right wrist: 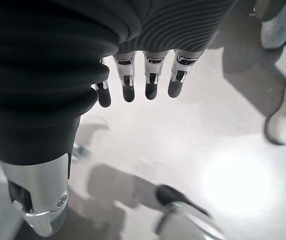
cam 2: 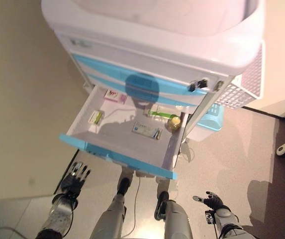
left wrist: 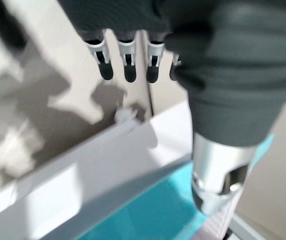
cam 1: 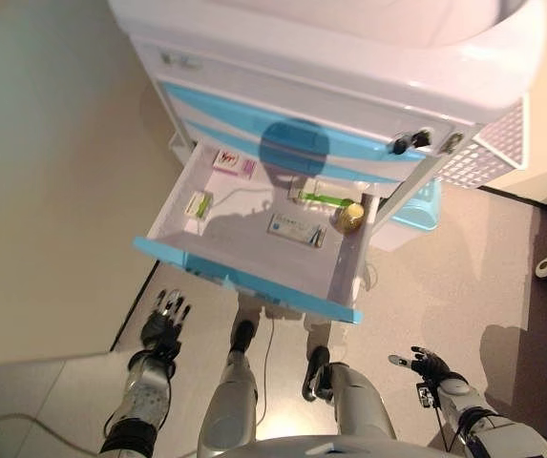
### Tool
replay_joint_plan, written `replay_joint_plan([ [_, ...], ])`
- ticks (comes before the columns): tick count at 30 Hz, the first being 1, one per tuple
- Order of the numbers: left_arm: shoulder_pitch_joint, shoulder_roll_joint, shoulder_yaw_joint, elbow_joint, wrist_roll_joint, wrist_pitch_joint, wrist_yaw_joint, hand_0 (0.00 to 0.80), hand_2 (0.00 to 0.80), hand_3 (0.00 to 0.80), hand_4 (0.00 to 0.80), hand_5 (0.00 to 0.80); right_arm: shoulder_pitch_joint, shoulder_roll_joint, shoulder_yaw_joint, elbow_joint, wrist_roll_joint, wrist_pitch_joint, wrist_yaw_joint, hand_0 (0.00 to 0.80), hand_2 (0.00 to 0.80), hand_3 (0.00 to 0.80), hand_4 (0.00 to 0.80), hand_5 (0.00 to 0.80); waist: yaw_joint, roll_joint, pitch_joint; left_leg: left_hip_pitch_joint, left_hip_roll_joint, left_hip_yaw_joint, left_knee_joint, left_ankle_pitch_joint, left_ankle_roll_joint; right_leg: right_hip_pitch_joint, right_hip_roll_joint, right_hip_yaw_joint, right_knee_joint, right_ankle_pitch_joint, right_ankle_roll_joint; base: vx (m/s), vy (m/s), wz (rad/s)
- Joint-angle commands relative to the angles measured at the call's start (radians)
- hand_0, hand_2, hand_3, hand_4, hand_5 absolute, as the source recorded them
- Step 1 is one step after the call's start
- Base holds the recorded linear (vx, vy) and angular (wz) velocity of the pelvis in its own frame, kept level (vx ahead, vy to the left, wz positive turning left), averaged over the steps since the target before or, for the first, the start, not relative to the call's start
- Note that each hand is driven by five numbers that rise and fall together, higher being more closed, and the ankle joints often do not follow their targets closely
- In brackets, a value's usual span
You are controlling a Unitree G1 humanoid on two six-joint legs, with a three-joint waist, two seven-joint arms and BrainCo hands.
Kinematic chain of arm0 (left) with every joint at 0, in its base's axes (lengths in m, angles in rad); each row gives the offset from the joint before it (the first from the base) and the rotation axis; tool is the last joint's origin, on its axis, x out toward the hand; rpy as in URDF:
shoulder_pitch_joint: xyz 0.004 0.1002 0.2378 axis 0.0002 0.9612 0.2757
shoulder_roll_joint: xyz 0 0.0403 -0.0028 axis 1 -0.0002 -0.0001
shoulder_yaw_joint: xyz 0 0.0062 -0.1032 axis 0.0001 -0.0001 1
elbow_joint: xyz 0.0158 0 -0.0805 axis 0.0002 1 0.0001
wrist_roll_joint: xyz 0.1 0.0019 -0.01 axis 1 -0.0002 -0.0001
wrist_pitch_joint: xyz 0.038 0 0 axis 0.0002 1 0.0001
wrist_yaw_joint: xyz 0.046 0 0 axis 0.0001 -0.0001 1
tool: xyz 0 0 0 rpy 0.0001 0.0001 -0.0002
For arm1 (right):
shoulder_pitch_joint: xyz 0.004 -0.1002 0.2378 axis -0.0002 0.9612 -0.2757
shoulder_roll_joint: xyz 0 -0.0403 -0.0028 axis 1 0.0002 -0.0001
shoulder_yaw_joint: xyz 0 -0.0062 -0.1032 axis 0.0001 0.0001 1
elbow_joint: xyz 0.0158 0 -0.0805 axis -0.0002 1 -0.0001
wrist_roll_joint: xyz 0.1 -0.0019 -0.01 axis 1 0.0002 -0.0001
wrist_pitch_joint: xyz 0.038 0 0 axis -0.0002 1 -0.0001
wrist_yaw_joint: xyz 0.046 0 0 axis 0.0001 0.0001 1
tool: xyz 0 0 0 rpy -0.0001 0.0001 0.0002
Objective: Open the drawer and pick up the medicine
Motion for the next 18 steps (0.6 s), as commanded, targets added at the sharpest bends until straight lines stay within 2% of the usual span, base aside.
replay_joint_plan([
  [1, -0.039, 0.030, 0.035, 0.027, 0.095, -0.050, 0.039, 0.000, 0.000, 0.000, 0.000, 0.000, 0.005, -0.049, -0.008, 0.013, 0.031, 0.002, -0.022, 0.000, 0.000, 0.000, 0.000, 0.000, -0.034, -0.024, 0.016, 0.035, -0.055, 0.056, -0.012, -0.026, 0.070, 0.110, -0.013, 0.050, -0.251, 0.182, 0.112, 0.125, 0.074, -0.29],
  [2, -0.044, 0.046, 0.045, 0.127, 0.184, -0.047, 0.069, 0.000, 0.000, 0.000, 0.000, 0.000, 0.009, -0.062, -0.024, 0.024, 0.039, 0.002, -0.025, 0.000, 0.000, 0.000, 0.000, 0.000, -0.047, -0.018, -0.009, 0.082, -0.056, 0.076, -0.037, -0.027, 0.071, 0.154, -0.014, 0.062, -0.285, 0.193, 0.118, 0.135, 0.076, -0.27],
  [5, -0.044, 0.066, 0.038, 0.267, 0.308, -0.025, 0.094, 0.000, 0.000, 0.000, 0.000, 0.000, 0.022, -0.079, -0.046, 0.024, 0.049, 0.000, -0.030, 0.000, 0.000, 0.000, 0.000, 0.000, -0.065, -0.012, -0.045, 0.152, -0.055, 0.105, -0.082, -0.029, 0.075, 0.210, -0.009, 0.078, -0.338, 0.207, 0.128, 0.137, 0.071, -0.35],
  [6, -0.045, 0.066, 0.038, 0.269, 0.309, -0.026, 0.093, 0.000, 0.000, 0.000, 0.000, 0.000, 0.022, -0.079, -0.046, 0.024, 0.049, 0.000, -0.030, 0.000, 0.000, 0.000, 0.000, 0.000, -0.063, -0.012, -0.044, 0.156, -0.055, 0.107, -0.085, -0.029, 0.075, 0.213, -0.009, 0.079, -0.340, 0.207, 0.128, 0.127, 0.066, -0.42],
  [7, -0.052, 0.078, 0.030, 0.358, 0.389, -0.014, 0.103, 0.000, 0.000, 0.000, 0.000, 0.000, 0.033, -0.091, -0.060, 0.015, 0.057, -0.005, -0.031, 0.000, 0.000, 0.000, 0.000, 0.000, -0.076, -0.011, -0.067, 0.195, -0.056, 0.125, -0.112, -0.030, 0.078, 0.246, -0.005, 0.086, -0.370, 0.213, 0.132, 0.125, 0.057, -0.36],
  [10, -0.055, 0.086, 0.021, 0.420, 0.461, -0.005, 0.106, 0.000, 0.000, 0.000, 0.000, 0.000, 0.043, -0.094, -0.071, -0.008, 0.071, -0.012, -0.032, 0.000, 0.000, 0.000, 0.000, 0.000, -0.086, -0.012, -0.086, 0.233, -0.053, 0.146, -0.136, -0.032, 0.079, 0.277, -0.002, 0.097, -0.396, 0.220, 0.138, 0.112, 0.053, -0.29],
  [12, -0.054, 0.096, -0.007, 0.478, 0.595, 0.009, 0.119, 0.000, 0.000, 0.000, 0.000, 0.000, 0.055, -0.094, -0.079, -0.073, 0.094, -0.024, -0.030, 0.000, 0.000, 0.000, 0.000, 0.000, -0.103, -0.017, -0.113, 0.272, -0.051, 0.174, -0.154, -0.040, 0.083, 0.306, -0.002, 0.122, -0.425, 0.231, 0.145, 0.102, 0.050, -0.32],
  [15, -0.052, 0.098, -0.015, 0.513, 0.657, 0.022, 0.124, 0.000, 0.000, 0.000, 0.000, 0.000, 0.064, -0.091, -0.072, -0.138, 0.099, -0.036, -0.029, 0.000, 0.000, 0.000, 0.000, 0.000, -0.106, -0.021, -0.128, 0.297, -0.052, 0.198, -0.165, -0.046, 0.085, 0.322, 0.001, 0.140, -0.443, 0.238, 0.147, 0.055, 0.029, -0.43],
  [18, -0.041, 0.090, -0.055, 0.548, 0.799, 0.043, 0.148, 0.000, 0.000, 0.000, 0.000, 0.000, 0.091, -0.093, -0.047, -0.367, 0.086, -0.056, -0.033, 0.000, 0.000, 0.000, 0.000, 0.000, -0.117, -0.029, -0.147, 0.331, -0.052, 0.231, -0.171, -0.058, 0.090, 0.341, 0.001, 0.172, -0.457, 0.246, 0.151, 0.060, 0.032, -0.31],
])
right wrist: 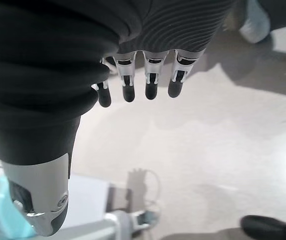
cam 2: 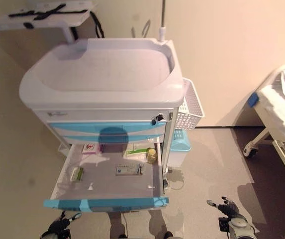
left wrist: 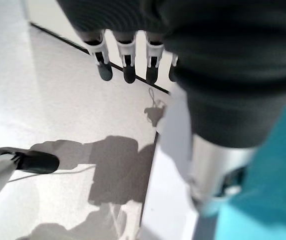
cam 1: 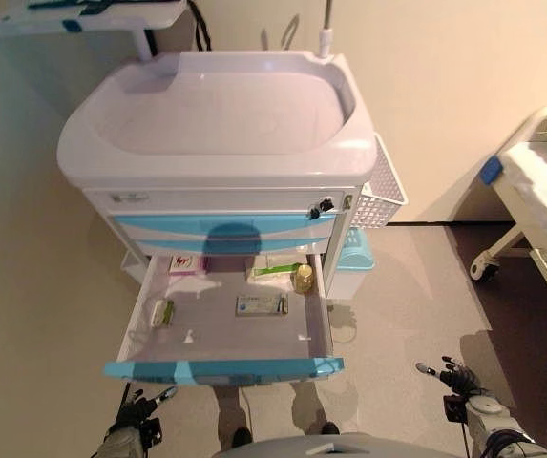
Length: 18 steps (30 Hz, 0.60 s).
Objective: Open the drawer and pick up the medicine
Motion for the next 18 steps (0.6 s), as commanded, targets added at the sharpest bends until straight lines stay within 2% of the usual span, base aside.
replay_joint_plan([
  [1, -0.024, 0.027, -0.010, 0.045, 0.145, 0.012, 0.027, 0.000, 0.000, 0.000, 0.000, 0.000, -0.040, -0.026, 0.016, -0.144, 0.012, -0.061, -0.009, 0.000, 0.000, 0.000, 0.000, 0.000, 0.003, -0.050, 0.020, -0.010, -0.064, 0.005, 0.010, -0.039, 0.040, -0.005, -0.040, 0.009, -0.020, 0.054, 0.079, 0.052, 0.020, -0.34],
  [8, -0.016, 0.014, -0.042, 0.055, 0.277, 0.020, 0.029, 0.000, 0.000, 0.000, 0.000, 0.000, 0.017, -0.050, 0.030, -0.481, -0.033, -0.093, 0.011, 0.000, 0.000, 0.000, 0.000, 0.000, -0.001, -0.056, 0.006, 0.018, -0.064, 0.030, 0.006, -0.051, 0.044, 0.015, -0.040, 0.026, -0.037, 0.063, 0.083, 0.027, 0.017, -0.12],
  [18, 0.004, 0.024, -0.048, 0.047, 0.372, 0.020, 0.028, 0.000, 0.000, 0.000, 0.000, 0.000, 0.036, -0.068, 0.003, -0.754, -0.050, -0.127, 0.020, 0.000, 0.000, 0.000, 0.000, 0.000, 0.011, -0.067, 0.008, 0.025, -0.064, 0.024, 0.003, -0.054, 0.045, 0.025, -0.044, 0.018, -0.043, 0.063, 0.087, 0.007, 0.001, 0.00],
])
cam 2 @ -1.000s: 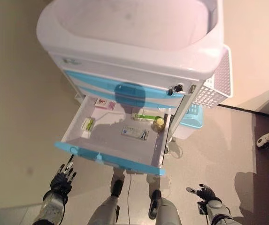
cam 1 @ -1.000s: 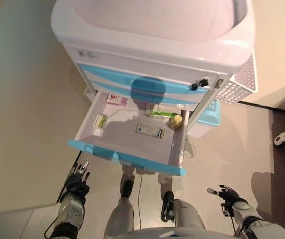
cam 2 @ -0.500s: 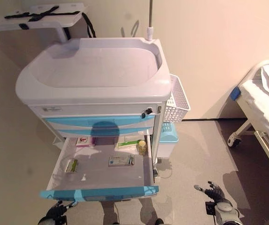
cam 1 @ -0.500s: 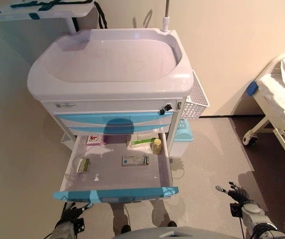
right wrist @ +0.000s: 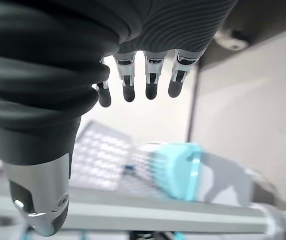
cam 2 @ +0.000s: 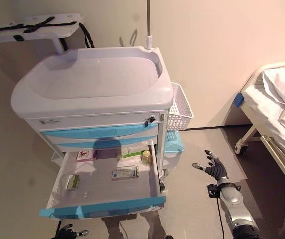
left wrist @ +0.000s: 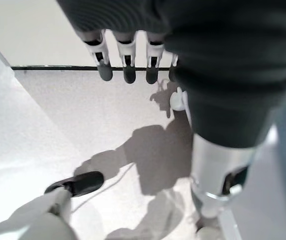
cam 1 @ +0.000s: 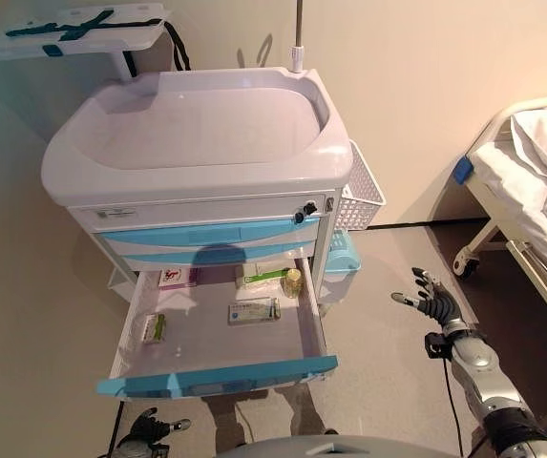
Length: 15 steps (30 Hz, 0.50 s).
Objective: Open the drawer and pick up the medicine
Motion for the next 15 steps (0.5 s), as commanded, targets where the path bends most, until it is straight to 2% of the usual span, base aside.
replay_joint_plan([
  [1, -0.038, 0.054, 0.000, 0.032, 0.055, -0.018, 0.011, 0.000, 0.000, 0.000, 0.000, 0.000, -0.025, -0.025, -0.002, -0.126, -0.025, -0.086, -0.002, 0.000, 0.000, 0.000, 0.000, 0.000, 0.026, -0.061, 0.000, -0.024, -0.063, -0.015, 0.013, -0.045, 0.039, -0.053, -0.044, -0.018, 0.054, 0.008, 0.079, 0.000, 0.000, 0.00],
  [11, -0.055, 0.090, 0.003, -0.003, 0.053, -0.029, 0.026, 0.000, 0.000, 0.000, 0.000, 0.000, -0.097, -0.095, 0.023, -0.296, -0.066, -0.107, 0.005, 0.000, 0.000, 0.000, 0.000, 0.000, 0.044, -0.075, 0.048, -0.088, -0.060, -0.020, 0.008, -0.020, 0.035, -0.108, -0.044, -0.027, 0.033, 0.040, 0.084, -0.043, -0.006, 0.01],
  [15, -0.091, 0.111, -0.015, -0.015, 0.053, -0.032, 0.045, 0.000, 0.000, 0.000, 0.000, 0.000, -0.196, -0.121, 0.088, -0.330, -0.084, -0.116, 0.000, 0.000, 0.000, 0.000, 0.000, 0.000, 0.056, -0.083, 0.090, -0.149, -0.061, -0.026, 0.007, 0.001, 0.030, -0.162, -0.044, -0.031, 0.023, 0.064, 0.084, -0.103, -0.007, 0.02],
])
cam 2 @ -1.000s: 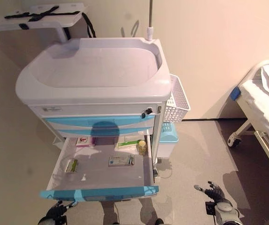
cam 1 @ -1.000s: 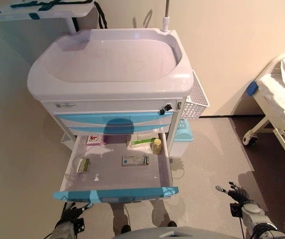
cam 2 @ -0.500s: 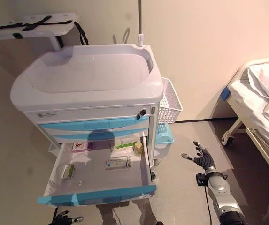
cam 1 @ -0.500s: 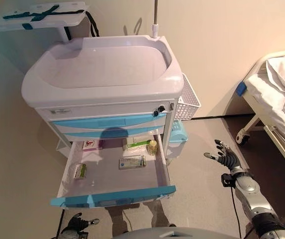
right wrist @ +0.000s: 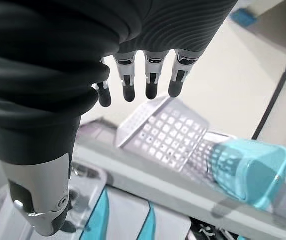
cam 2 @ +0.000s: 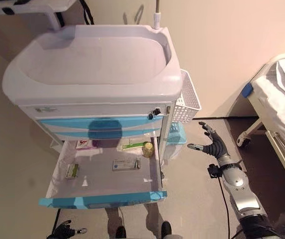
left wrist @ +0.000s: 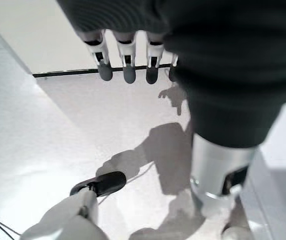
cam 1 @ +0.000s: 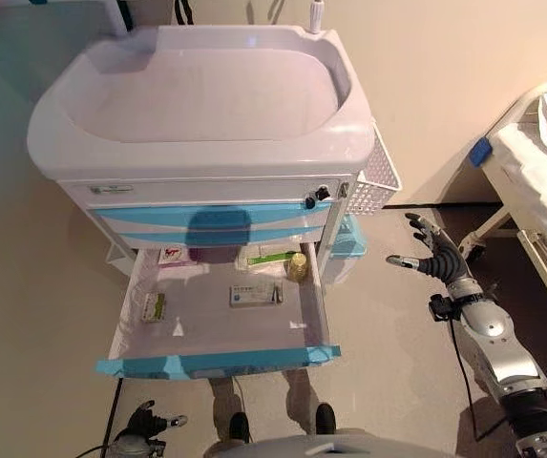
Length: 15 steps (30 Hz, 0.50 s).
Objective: Open the drawer and pick up the medicine
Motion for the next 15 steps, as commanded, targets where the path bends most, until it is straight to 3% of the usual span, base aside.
replay_joint_plan([
  [1, -0.085, 0.081, -0.026, 0.010, 0.029, -0.024, 0.043, 0.000, 0.000, 0.000, 0.000, 0.000, -0.131, -0.012, 0.043, -0.075, -0.027, -0.081, -0.012, 0.000, 0.000, 0.000, 0.000, 0.000, 0.027, -0.057, 0.037, -0.065, -0.056, -0.022, 0.004, -0.016, 0.026, -0.083, -0.038, -0.025, 0.020, 0.048, 0.084, -0.073, 0.001, 0.01],
  [8, -0.101, 0.097, -0.075, -0.010, 0.072, -0.018, 0.073, 0.000, 0.000, 0.000, 0.000, 0.000, -0.276, -0.043, 0.133, -0.103, -0.036, -0.087, -0.021, 0.000, 0.000, 0.000, 0.000, 0.000, 0.047, -0.072, 0.128, -0.151, -0.059, -0.024, 0.065, -0.015, 0.036, -0.160, -0.043, -0.011, 0.051, 0.060, 0.082, -0.080, 0.001, -0.02],
  [15, -0.128, 0.113, -0.088, -0.007, 0.061, -0.008, 0.097, 0.000, 0.000, 0.000, 0.000, 0.000, -0.358, -0.041, 0.188, -0.139, -0.027, -0.092, -0.024, 0.000, 0.000, 0.000, 0.000, 0.000, 0.062, -0.079, 0.208, -0.288, -0.081, -0.055, 0.226, -0.056, 0.053, -0.270, -0.061, -0.023, 0.203, 0.001, 0.062, -0.101, -0.015, 0.04],
])
